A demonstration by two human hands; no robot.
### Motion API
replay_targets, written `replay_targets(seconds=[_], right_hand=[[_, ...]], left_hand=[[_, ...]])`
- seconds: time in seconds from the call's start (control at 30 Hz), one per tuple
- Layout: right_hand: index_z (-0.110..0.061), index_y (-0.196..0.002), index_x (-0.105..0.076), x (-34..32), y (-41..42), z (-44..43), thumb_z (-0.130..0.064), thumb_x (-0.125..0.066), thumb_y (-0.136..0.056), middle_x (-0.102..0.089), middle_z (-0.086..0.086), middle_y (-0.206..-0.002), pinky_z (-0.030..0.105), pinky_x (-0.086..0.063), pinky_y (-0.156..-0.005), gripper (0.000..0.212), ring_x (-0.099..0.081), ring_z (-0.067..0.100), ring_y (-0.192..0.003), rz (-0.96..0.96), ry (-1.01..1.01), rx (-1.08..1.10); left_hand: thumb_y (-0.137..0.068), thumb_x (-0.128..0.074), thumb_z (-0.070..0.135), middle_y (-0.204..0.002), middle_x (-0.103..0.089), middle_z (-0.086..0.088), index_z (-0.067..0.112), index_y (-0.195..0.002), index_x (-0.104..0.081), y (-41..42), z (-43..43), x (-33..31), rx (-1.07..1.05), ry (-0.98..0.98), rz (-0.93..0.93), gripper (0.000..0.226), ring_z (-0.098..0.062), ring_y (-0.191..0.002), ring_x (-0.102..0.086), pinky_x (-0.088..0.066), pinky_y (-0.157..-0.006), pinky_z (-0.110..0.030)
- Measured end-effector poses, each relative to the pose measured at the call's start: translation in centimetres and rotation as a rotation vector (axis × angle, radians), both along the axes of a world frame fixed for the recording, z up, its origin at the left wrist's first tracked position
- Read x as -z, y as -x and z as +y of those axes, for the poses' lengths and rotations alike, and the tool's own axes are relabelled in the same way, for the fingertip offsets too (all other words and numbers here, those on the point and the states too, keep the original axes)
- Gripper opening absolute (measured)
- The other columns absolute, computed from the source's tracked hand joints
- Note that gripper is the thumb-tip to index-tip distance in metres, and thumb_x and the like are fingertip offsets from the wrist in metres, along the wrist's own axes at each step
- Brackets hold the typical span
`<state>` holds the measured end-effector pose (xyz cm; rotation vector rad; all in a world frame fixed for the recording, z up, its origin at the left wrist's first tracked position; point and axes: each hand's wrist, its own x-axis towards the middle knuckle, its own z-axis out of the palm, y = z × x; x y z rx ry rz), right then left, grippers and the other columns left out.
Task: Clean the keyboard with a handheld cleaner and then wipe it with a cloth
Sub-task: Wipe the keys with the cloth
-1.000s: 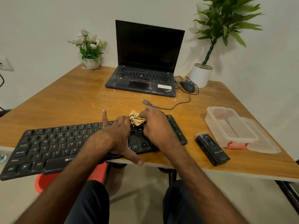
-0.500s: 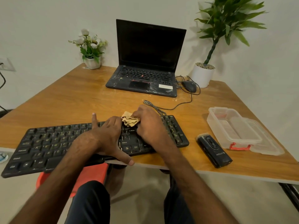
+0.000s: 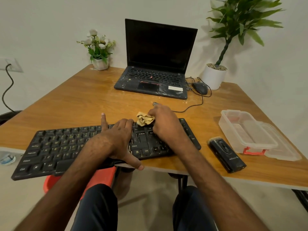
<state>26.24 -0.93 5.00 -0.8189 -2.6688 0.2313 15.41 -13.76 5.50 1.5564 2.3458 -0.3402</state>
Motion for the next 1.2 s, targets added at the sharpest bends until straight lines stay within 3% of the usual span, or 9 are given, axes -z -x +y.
replay_targets(seconds=[0.13, 0.3, 0.47, 0.67, 0.8, 0.87, 1.0, 1.1, 1.2], right_hand=[[-0.012, -0.117, -0.068, -0.4, 0.0, 0.8, -0.007, -0.065, -0.089, -0.061, 0.003, -0.116, 0.030, -0.045, -0.093, 0.029, -0.056, 0.019, -0.108, 0.015, -0.030, 0.121], [-0.014, -0.118, -0.067, 0.0, -0.2, -1.8, 0.000, -0.064, -0.084, -0.057, -0.002, -0.109, 0.028, -0.042, -0.089, 0.036, -0.051, 0.017, -0.106, -0.015, -0.008, -0.140], [-0.015, -0.116, -0.068, -1.3, -3.9, 2.5, -0.005, -0.065, -0.087, -0.060, 0.000, -0.114, 0.030, -0.044, -0.094, 0.031, -0.054, 0.017, -0.110, -0.073, 0.010, 0.084], [-0.017, -0.117, -0.069, 0.4, -6.8, -2.2, 0.010, -0.058, -0.083, -0.055, -0.004, -0.118, 0.027, -0.041, -0.092, 0.044, -0.046, 0.012, -0.110, -0.041, 0.059, -0.249], [-0.018, -0.120, -0.065, 0.2, -6.0, -0.3, 0.001, -0.060, -0.087, -0.053, -0.004, -0.119, 0.027, -0.042, -0.091, 0.039, -0.045, 0.014, -0.113, -0.020, -0.071, -0.058], [-0.018, -0.120, -0.066, -0.2, -5.6, -0.2, 0.000, -0.062, -0.087, -0.054, -0.005, -0.118, 0.028, -0.043, -0.095, 0.038, -0.047, 0.013, -0.114, -0.013, -0.028, -0.021], [-0.020, -0.115, -0.070, -0.6, -6.3, -2.2, 0.004, -0.063, -0.085, -0.057, -0.008, -0.118, 0.029, -0.043, -0.099, 0.039, -0.048, 0.010, -0.114, -0.088, 0.068, -0.265], [-0.020, -0.126, -0.062, -1.1, -6.4, -0.8, -0.003, -0.062, -0.089, -0.052, -0.005, -0.124, 0.029, -0.041, -0.099, 0.041, -0.044, 0.012, -0.117, -0.147, -0.029, -0.113], [-0.018, -0.129, -0.060, -1.4, -6.3, -0.4, -0.004, -0.062, -0.089, -0.052, -0.004, -0.122, 0.026, -0.039, -0.095, 0.042, -0.045, 0.014, -0.116, -0.076, -0.028, 0.054]], left_hand=[[-0.053, -0.072, 0.085, -0.165, -0.007, -0.005, 0.009, -0.157, 0.011, -0.1, 0.3, 0.1, -0.016, 0.014, -0.001, 0.153, -0.025, -0.154, -0.006, 0.024, -0.108, -0.071], [-0.056, -0.068, 0.087, -0.165, -0.003, -0.009, 0.002, -0.156, 0.007, -0.3, 0.4, 0.0, -0.002, 0.064, 0.045, 0.151, -0.026, -0.154, -0.002, 0.017, -0.110, -0.073], [-0.054, -0.072, 0.083, -0.165, -0.005, -0.007, 0.009, -0.157, 0.013, -0.1, 0.0, 0.1, -0.010, -0.001, -0.025, 0.153, -0.026, -0.154, -0.004, 0.023, -0.108, -0.071], [-0.051, -0.073, 0.085, -0.164, -0.007, -0.008, 0.008, -0.156, 0.013, -0.1, 0.6, 0.2, -0.011, 0.026, 0.015, 0.156, -0.028, -0.154, -0.006, 0.023, -0.107, -0.071], [-0.050, -0.072, 0.085, -0.164, -0.008, -0.008, 0.007, -0.157, 0.011, -0.2, 0.5, 0.0, -0.009, 0.027, 0.018, 0.156, -0.028, -0.154, -0.009, 0.021, -0.108, -0.073], [-0.050, -0.073, 0.085, -0.164, -0.010, -0.007, 0.008, -0.157, 0.010, -0.2, 0.4, 0.0, -0.009, 0.018, 0.007, 0.155, -0.027, -0.154, -0.009, 0.021, -0.108, -0.073], [-0.050, -0.075, 0.083, -0.162, -0.011, -0.008, 0.007, -0.156, 0.009, -0.2, 0.5, 0.0, -0.016, 0.034, 0.007, 0.155, -0.028, -0.153, -0.009, 0.017, -0.109, -0.074], [-0.049, -0.076, 0.083, -0.161, -0.014, -0.007, 0.008, -0.156, 0.005, -0.2, 0.6, -0.1, -0.011, 0.024, 0.015, 0.153, -0.028, -0.153, -0.012, 0.018, -0.109, -0.074], [-0.048, -0.075, 0.084, -0.163, -0.010, -0.006, 0.008, -0.156, 0.009, -0.2, 0.6, 0.1, -0.011, 0.024, 0.015, 0.156, -0.027, -0.153, -0.009, 0.018, -0.109, -0.074]])
